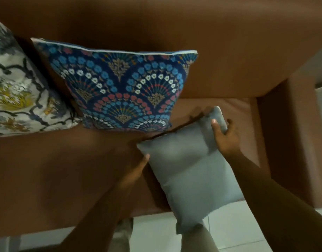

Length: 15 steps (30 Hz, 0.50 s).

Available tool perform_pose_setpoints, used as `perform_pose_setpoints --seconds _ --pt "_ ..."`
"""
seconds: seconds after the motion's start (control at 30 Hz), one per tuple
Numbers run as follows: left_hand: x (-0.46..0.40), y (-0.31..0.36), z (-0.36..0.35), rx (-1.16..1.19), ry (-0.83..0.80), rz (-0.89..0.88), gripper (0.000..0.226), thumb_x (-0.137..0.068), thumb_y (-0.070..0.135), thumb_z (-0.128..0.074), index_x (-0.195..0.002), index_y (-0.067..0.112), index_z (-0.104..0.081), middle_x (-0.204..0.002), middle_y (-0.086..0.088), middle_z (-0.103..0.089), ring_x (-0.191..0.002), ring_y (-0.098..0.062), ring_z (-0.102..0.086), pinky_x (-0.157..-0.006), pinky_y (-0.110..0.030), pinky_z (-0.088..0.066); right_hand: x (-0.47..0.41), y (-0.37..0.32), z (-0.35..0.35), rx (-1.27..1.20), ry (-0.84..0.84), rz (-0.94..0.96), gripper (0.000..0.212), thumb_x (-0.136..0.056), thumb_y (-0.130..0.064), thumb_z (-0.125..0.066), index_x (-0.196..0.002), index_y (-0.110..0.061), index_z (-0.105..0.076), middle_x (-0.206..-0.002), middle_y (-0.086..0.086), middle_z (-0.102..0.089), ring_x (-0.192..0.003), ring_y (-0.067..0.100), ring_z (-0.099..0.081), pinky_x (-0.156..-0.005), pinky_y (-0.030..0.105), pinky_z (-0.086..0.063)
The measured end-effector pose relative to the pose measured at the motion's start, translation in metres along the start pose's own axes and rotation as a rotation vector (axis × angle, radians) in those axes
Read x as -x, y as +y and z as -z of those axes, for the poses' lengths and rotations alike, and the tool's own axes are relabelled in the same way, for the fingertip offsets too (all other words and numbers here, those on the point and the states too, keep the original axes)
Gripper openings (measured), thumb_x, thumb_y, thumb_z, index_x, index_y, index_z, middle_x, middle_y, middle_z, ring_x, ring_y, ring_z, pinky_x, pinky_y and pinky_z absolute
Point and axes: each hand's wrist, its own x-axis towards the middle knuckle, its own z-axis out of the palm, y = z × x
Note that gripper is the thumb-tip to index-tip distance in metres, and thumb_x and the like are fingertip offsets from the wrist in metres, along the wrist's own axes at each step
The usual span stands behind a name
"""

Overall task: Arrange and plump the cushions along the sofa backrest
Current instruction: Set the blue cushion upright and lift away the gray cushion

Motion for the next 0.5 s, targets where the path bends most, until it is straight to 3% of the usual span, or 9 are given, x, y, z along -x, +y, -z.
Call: perform_pose_setpoints --seconds 0.07,0.13,0.2,0.27,0.33,0.43,0.5 --pt "0.022 -0.003 -0.053 0.198 0.015 0.143 0.102 -0.072 0.089 -0.057 -0.156 0.034 -0.037 -0.159 0.014 -0.035 -0.147 -0.017 -0.038 -0.117 -0.017 -0.026 -0.022 0.041 0.018 0.137 -0.051 -0.103 0.105 -0.083 -0.079 -0.054 -0.158 -0.009 -0.027 -0.16 0.019 -0.038 -0.146 0.042 -0.038 -0.118 0.055 -0.035" --pt "0.042 0.006 -0.094 0.519 -0.018 0.399 0.095 -0.068 0.073 -0.075 -0.15 0.038 -0.042 -0.153 0.01 -0.05 -0.13 -0.014 -0.056 -0.098 -0.023 -0.05 -0.041 0.079 0.023 0.179 -0.151 -0.174 0.125 -0.065 -0.097 -0.048 -0.156 -0.012 -0.031 -0.158 0.019 -0.04 -0.143 0.045 -0.04 -0.117 0.058 -0.035" --pt "0.041 0.01 -0.128 0.661 -0.011 0.583 0.079 -0.072 0.067 -0.078 -0.14 0.045 -0.046 -0.133 0.015 -0.062 -0.109 -0.009 -0.063 -0.082 -0.031 -0.056 -0.057 0.11 0.022 0.124 -0.303 -0.225 0.131 -0.054 -0.106 -0.039 -0.148 -0.015 -0.045 -0.151 0.016 -0.051 -0.135 0.042 -0.05 -0.114 0.052 -0.039" --pt "0.035 0.019 -0.15 0.685 0.064 0.703 0.079 -0.065 0.081 -0.074 -0.133 0.049 -0.05 -0.123 0.014 -0.067 -0.107 -0.013 -0.066 -0.09 -0.042 -0.057 -0.064 0.126 0.025 0.106 -0.43 -0.246 0.123 -0.063 -0.103 -0.035 -0.148 -0.015 -0.047 -0.151 0.016 -0.052 -0.134 0.041 -0.051 -0.113 0.048 -0.038" --pt "0.03 0.023 -0.17 0.589 0.135 0.683 0.1 -0.048 0.095 -0.069 -0.137 0.051 -0.052 -0.131 0.011 -0.067 -0.114 -0.018 -0.068 -0.099 -0.047 -0.055 -0.071 0.138 0.047 0.149 -0.498 -0.226 0.107 -0.079 -0.092 -0.033 -0.152 -0.014 -0.04 -0.155 0.017 -0.047 -0.138 0.041 -0.047 -0.112 0.047 -0.037" --pt "0.028 0.067 -0.17 0.579 0.103 0.633 0.103 -0.045 0.092 -0.075 -0.131 0.036 -0.064 -0.122 0.004 -0.074 -0.106 -0.024 -0.074 -0.096 -0.049 -0.058 -0.082 0.145 0.104 0.187 -0.567 -0.223 0.112 -0.069 -0.098 -0.034 -0.151 -0.021 -0.041 -0.149 0.011 -0.052 -0.126 0.038 -0.056 -0.105 0.046 -0.044" --pt "0.029 0.113 -0.159 0.508 0.04 0.563 0.109 -0.046 0.089 -0.078 -0.135 0.029 -0.058 -0.129 0.001 -0.071 -0.108 -0.025 -0.073 -0.098 -0.049 -0.057 -0.08 0.148 0.154 0.099 -0.596 -0.211 0.11 -0.064 -0.101 -0.04 -0.148 -0.029 -0.046 -0.141 0.006 -0.059 -0.116 0.032 -0.062 -0.104 0.047 -0.049"
